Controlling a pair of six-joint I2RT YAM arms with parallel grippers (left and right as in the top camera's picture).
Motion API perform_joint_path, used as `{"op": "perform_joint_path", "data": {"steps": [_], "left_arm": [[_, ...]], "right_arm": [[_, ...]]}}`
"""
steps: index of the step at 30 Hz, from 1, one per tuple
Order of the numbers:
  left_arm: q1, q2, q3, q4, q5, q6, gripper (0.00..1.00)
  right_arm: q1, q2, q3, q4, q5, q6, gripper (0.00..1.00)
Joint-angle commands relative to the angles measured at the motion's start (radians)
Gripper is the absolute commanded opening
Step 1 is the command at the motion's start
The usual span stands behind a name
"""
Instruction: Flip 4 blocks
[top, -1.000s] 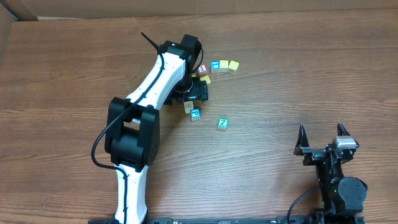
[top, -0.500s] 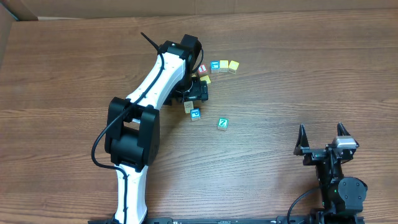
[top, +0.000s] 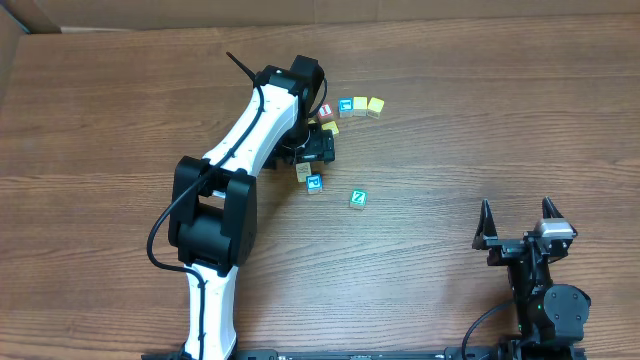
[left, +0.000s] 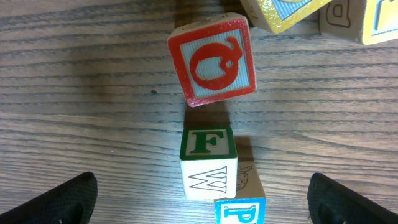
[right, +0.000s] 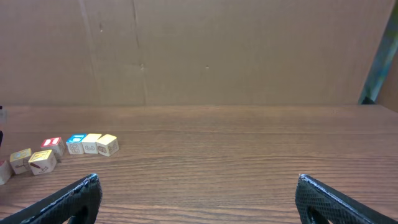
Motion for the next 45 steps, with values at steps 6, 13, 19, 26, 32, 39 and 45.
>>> {"op": "perform_joint_path", "data": {"steps": [6, 13, 19, 26, 32, 39, 45], "left_arm": [[-0.004, 0.007, 0.016, 0.004, -0.01, -0.003, 1.0], [-0.004, 0.007, 0.016, 0.003, -0.01, -0.003, 1.0], [-0.005, 0.007, 0.016, 0.064, 0.005, -0.004, 1.0], [-0.005, 0.007, 0.016, 0.108, 0.031, -0.003, 1.0], [-0.005, 0.007, 0.016, 0.082, 0.031, 0.013, 1.0], [-0.005, -0.063, 0.019, 0.027, -0.077, -0.074, 0.87], [-0.012, -0.169, 0.019, 0.002, -0.092, -0.082, 0.88]], "right_arm": [[0.005, -0.007, -0.01, 0.006, -0.002, -0.003, 1.0], [0.005, -0.007, -0.01, 0.006, -0.002, -0.003, 1.0], [0.005, -0.007, -0.01, 0.006, -0.002, -0.003, 1.0], [0.005, -0.007, -0.01, 0.006, -0.002, -0.003, 1.0], [0.005, -0.007, -0.01, 0.006, -0.002, -0.003, 1.0], [0.005, -0.007, -0.01, 0.006, -0.002, -0.003, 1.0], [0.005, -0.007, -0.01, 0.005, -0.002, -0.003, 1.0]]}}
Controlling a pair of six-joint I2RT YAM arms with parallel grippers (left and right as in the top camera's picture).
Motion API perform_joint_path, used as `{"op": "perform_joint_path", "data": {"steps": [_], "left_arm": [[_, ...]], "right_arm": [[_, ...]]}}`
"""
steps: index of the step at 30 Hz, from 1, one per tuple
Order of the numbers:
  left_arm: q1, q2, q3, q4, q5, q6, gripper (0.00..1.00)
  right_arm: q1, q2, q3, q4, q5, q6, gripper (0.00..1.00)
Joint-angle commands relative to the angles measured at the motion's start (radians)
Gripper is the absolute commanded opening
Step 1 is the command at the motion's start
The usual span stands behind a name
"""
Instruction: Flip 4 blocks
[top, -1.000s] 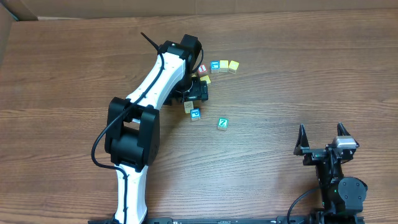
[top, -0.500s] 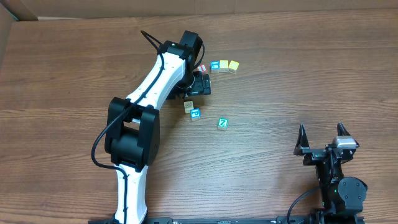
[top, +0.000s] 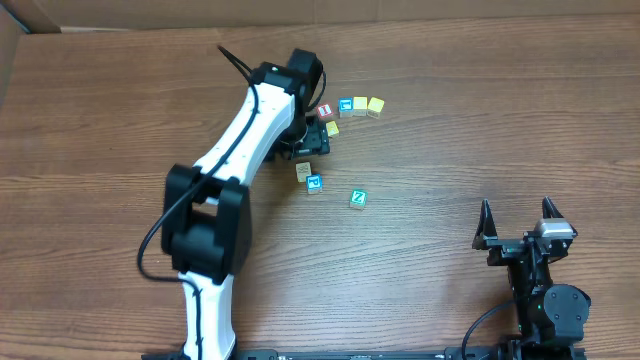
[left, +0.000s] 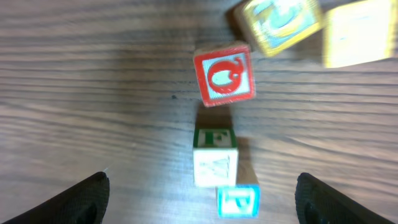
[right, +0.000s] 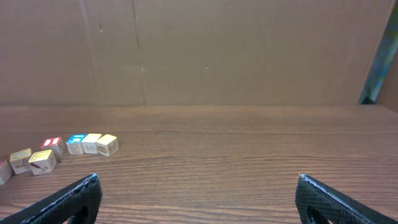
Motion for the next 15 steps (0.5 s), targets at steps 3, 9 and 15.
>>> {"op": "perform_joint_path", "data": {"steps": [3, 9, 15], "left_arm": [[-0.011, -0.098, 0.016, -0.017, -0.035, -0.031, 0.88], [-0.011, -0.097, 0.002, -0.025, -0.036, -0.031, 0.89], [-0.015, -0.097, -0.001, -0.042, -0.016, -0.031, 0.64]], "right_arm": [[0.005, -0.007, -0.01, 0.006, -0.002, -0.004, 1.0], [0.005, -0.007, -0.01, 0.006, -0.002, -0.004, 1.0], [0.005, -0.007, -0.01, 0.006, -0.002, -0.004, 1.0]]}}
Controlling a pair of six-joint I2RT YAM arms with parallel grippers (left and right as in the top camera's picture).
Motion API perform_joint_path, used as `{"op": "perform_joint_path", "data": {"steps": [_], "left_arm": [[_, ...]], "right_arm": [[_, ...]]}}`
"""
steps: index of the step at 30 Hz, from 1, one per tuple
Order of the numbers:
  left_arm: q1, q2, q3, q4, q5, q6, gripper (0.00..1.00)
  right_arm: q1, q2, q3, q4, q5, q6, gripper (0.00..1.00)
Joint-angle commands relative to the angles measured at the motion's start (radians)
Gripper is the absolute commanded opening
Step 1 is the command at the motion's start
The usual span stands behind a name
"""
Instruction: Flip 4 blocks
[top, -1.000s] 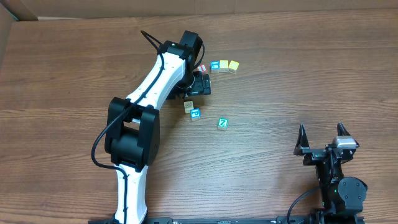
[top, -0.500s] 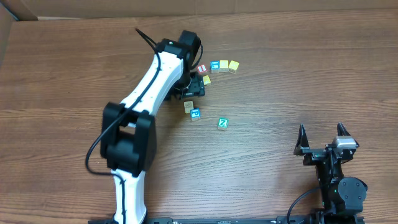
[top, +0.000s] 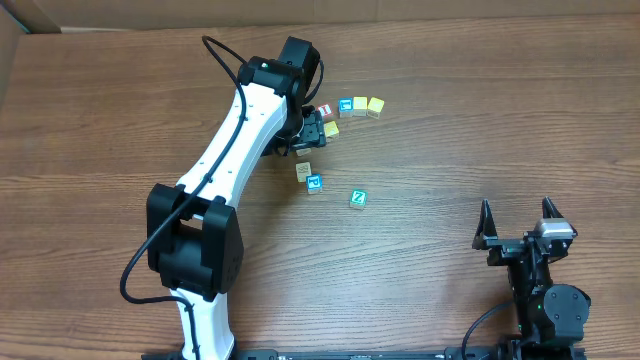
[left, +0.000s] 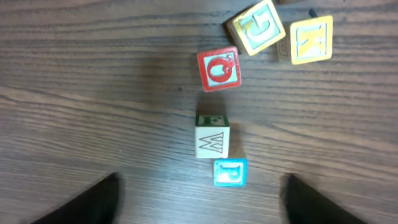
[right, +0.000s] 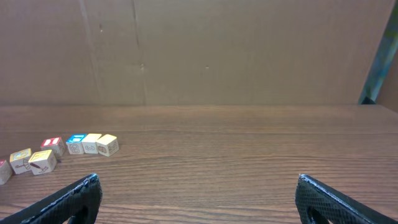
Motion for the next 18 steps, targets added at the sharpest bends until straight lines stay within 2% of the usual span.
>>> {"op": "perform_joint_path", "data": {"steps": [1, 4, 18], "left_arm": [[-0.015, -0.005, -0.006, -0.016, -0.003, -0.007, 0.62], [-0.022, -0.005, -0.013, -0.016, -0.006, -0.007, 0.57], [-0.028, -0.005, -0.029, 0.012, -0.007, -0.007, 0.54]], "right_arm": [[0.005, -0.007, -0.01, 0.005, -0.002, -0.004, 1.0], [0.005, -0.007, -0.01, 0.006, -0.002, -0.004, 1.0], [0.005, -0.007, -0.01, 0.006, -0.002, -0.004, 1.0]]}}
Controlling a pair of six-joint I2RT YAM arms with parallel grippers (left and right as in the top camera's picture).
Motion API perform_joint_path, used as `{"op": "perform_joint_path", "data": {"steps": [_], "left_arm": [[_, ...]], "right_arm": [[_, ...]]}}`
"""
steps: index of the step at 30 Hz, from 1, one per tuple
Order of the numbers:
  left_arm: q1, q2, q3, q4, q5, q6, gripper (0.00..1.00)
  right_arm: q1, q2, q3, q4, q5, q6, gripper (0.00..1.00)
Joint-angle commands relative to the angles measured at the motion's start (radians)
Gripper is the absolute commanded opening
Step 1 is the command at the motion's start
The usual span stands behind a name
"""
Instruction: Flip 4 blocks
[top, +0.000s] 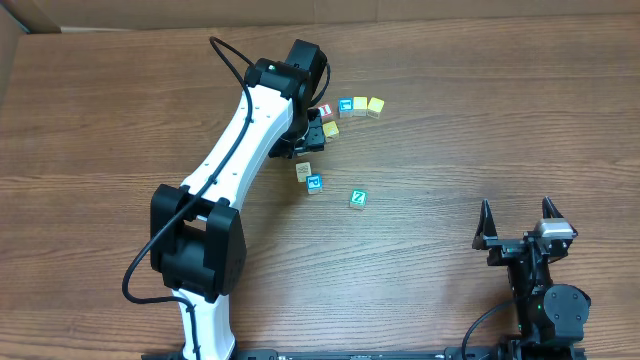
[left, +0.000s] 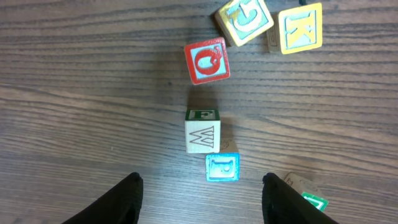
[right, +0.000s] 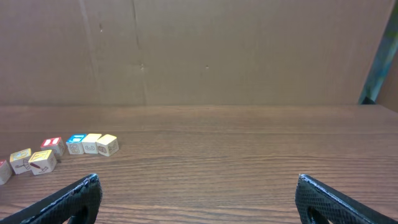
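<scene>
Several letter blocks lie on the wooden table (top: 480, 110). The left wrist view looks straight down on a red block (left: 206, 60), a wood block with a green F top and a W side (left: 201, 130), a blue P block (left: 222, 167), a yellow G block (left: 245, 20) and a yellow K block (left: 300, 27). My left gripper (left: 202, 202) hangs open well above them, holding nothing. In the overhead view the left gripper (top: 308, 135) covers part of the cluster. The right gripper (top: 520, 225) stands open at the near right, far from the blocks.
A green Z block (top: 358, 198) lies apart to the right of the cluster. A row of blue and yellow blocks (top: 360, 104) sits behind it. A cardboard wall (right: 199, 50) closes the far side of the table.
The left gripper has shifted slightly, so the blocks sit a little further left and larger in its view. No block has moved. The right arm is still.
The left gripper was open and low, close over the red block and the F/W block. Then it stood higher, with more blocks in its view, and higher again. Now it hovers at about that height. The blocks show the same faces throughout.
</scene>
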Motion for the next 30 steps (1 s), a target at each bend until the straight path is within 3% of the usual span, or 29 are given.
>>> {"op": "perform_joint_path", "data": {"steps": [1, 27, 30], "left_arm": [[-0.002, -0.005, -0.033, 0.015, -0.006, -0.006, 0.53], [-0.002, -0.005, -0.222, 0.212, -0.014, 0.023, 0.54], [-0.002, -0.005, -0.23, 0.236, -0.013, 0.023, 0.51]], "right_arm": [[0.005, -0.007, -0.01, 0.006, -0.002, -0.004, 1.0], [0.005, -0.007, -0.01, 0.006, -0.002, -0.004, 1.0], [0.005, -0.007, -0.01, 0.006, -0.002, -0.004, 1.0]]}}
